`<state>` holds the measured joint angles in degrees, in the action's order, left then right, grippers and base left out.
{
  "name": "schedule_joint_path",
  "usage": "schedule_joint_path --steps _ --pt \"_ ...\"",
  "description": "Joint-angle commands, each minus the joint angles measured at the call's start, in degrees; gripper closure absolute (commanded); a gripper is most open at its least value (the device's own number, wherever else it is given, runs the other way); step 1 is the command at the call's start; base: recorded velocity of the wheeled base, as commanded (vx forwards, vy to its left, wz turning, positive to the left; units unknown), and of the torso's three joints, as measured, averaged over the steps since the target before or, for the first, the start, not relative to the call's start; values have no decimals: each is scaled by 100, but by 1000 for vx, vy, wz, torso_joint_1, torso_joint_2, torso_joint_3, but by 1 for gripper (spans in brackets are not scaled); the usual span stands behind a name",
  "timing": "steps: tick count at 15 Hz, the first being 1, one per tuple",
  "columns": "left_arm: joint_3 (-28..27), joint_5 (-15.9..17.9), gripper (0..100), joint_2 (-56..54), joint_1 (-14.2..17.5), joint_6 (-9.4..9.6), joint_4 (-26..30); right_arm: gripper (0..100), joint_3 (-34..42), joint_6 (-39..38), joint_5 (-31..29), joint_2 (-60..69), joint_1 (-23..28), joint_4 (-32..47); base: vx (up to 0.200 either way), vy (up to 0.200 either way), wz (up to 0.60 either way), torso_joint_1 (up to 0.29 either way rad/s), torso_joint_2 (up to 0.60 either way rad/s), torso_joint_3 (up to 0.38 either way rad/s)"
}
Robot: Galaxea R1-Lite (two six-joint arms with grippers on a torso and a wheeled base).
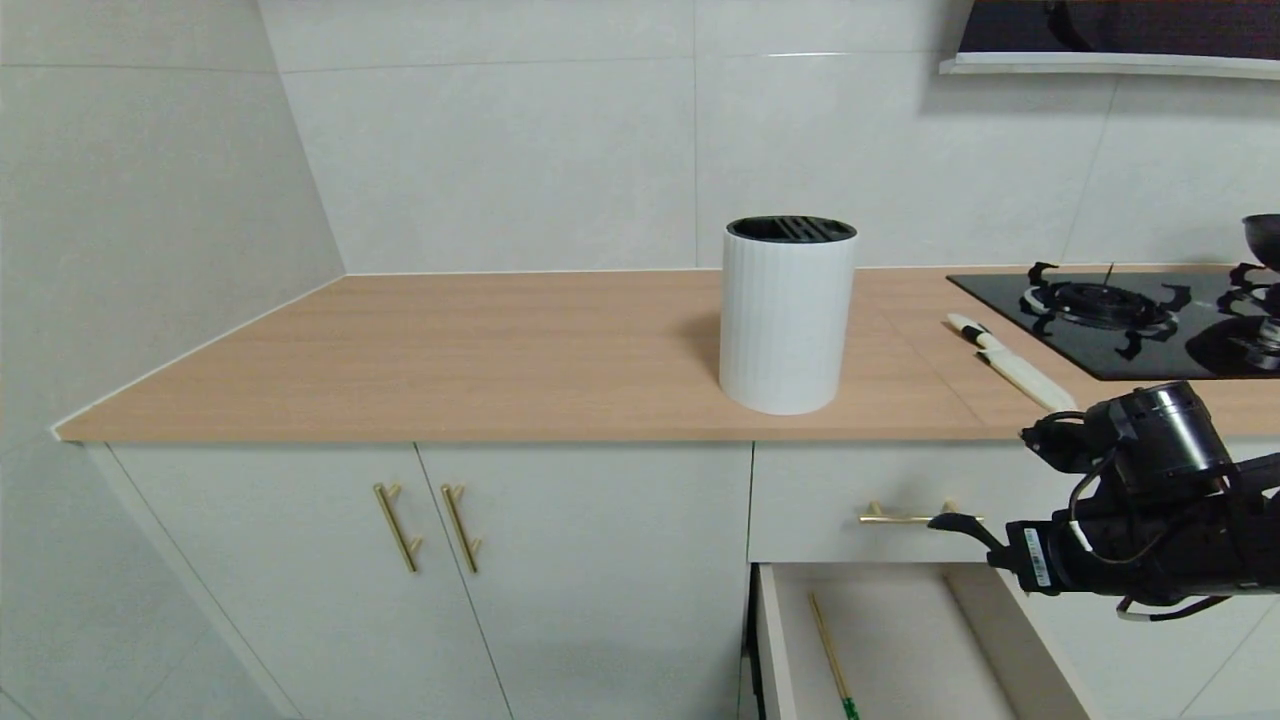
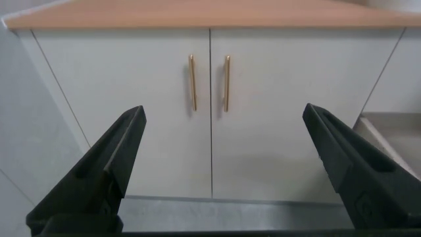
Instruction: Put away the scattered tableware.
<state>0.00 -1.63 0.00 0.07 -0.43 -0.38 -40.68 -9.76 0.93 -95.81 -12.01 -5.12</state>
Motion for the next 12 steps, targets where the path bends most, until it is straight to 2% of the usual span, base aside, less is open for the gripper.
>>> schedule_joint_path --steps 1,10,12 --pt "0 -4 0 0 1 -1 -6 100 -1 1 -5 -87 -3 2 0 0 0 -173 461 251" --pt "0 -4 0 0 1 -1 -6 100 25 1 -66 -246 -12 -15 0 0 0 -166 464 295" --pt "0 -4 0 0 1 -1 -6 100 131 1 -66 -281 -12 -235 0 0 0 -119 454 327"
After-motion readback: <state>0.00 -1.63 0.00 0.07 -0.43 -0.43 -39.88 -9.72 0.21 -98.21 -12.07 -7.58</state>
